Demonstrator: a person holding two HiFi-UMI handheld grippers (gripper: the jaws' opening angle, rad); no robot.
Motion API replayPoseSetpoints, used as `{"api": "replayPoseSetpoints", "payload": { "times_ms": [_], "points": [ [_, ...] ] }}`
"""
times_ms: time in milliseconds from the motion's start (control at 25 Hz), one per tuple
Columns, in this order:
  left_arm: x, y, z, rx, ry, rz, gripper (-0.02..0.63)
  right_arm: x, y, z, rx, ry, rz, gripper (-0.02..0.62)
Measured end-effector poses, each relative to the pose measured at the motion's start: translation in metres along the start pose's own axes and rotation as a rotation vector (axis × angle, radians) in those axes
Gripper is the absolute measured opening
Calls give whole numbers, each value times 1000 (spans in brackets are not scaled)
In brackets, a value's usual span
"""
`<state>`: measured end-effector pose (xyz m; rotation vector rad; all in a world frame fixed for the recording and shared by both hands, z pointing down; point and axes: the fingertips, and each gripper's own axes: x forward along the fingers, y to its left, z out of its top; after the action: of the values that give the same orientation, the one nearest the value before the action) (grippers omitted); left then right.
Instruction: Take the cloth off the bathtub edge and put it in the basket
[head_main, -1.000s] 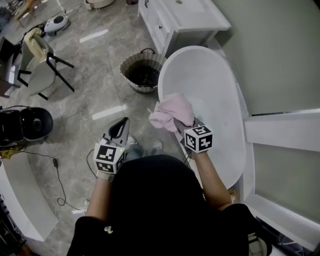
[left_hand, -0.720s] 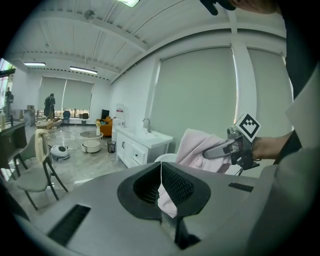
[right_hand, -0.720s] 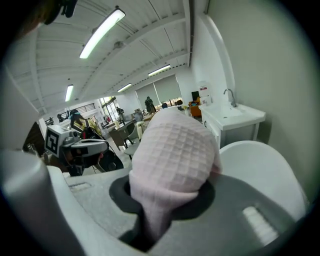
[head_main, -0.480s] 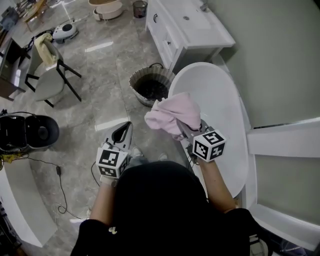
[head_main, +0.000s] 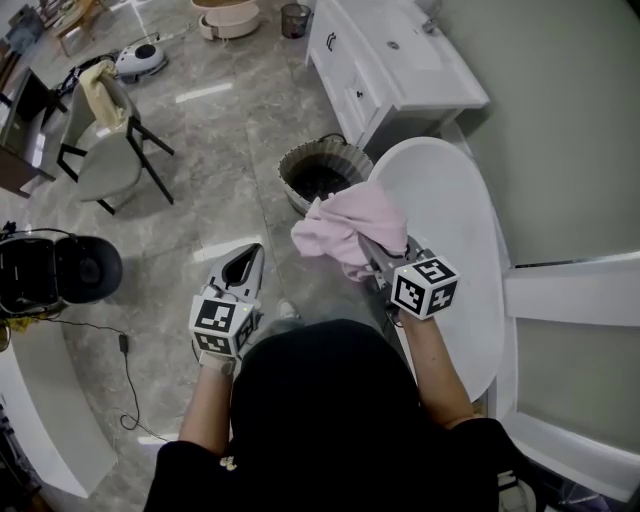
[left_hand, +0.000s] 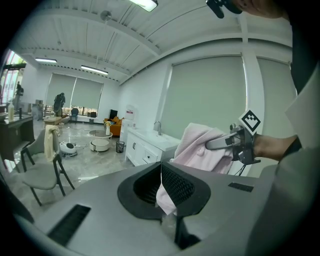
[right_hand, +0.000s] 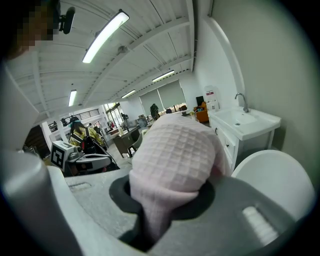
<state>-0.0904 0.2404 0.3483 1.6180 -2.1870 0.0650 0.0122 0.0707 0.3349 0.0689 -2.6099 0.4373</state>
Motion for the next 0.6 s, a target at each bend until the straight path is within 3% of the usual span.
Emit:
{"api": "replayPoseSetpoints", "payload": {
  "times_ms": [600],
  "points": [
    [54,83,7,-34,31,47,14,113,-26,41,14,42,63,91]
  ]
}}
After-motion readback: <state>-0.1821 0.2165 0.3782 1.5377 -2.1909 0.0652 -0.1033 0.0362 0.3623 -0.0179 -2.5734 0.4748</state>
